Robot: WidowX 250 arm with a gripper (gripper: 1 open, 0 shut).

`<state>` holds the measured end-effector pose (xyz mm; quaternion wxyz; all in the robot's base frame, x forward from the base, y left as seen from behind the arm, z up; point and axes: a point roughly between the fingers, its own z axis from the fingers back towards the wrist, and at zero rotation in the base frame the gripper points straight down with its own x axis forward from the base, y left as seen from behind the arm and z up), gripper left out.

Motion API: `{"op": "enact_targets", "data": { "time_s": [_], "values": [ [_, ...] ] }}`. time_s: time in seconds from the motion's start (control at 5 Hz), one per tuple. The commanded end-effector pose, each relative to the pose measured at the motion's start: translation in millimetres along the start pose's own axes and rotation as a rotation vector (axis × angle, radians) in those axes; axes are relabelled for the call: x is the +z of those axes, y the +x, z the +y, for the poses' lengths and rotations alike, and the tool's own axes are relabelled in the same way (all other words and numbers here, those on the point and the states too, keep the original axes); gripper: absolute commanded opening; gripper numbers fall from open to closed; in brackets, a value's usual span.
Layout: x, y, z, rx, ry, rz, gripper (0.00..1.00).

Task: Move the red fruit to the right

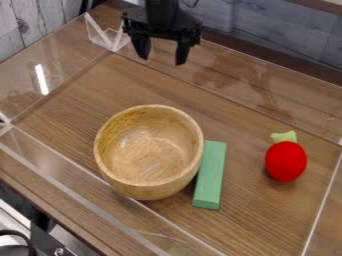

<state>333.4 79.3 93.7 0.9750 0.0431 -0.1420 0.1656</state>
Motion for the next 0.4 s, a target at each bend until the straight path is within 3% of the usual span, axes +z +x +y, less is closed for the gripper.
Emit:
{"op": "enact_targets", "data": {
  "time_s": [0.0,0.2],
  "values": [
    [15.3,19.4,-2,-0.082,-0.031,-0.056,1.0],
    [24.9,30.1,1,-0.146,-0.06,-0.063,1.0]
  ]
}}
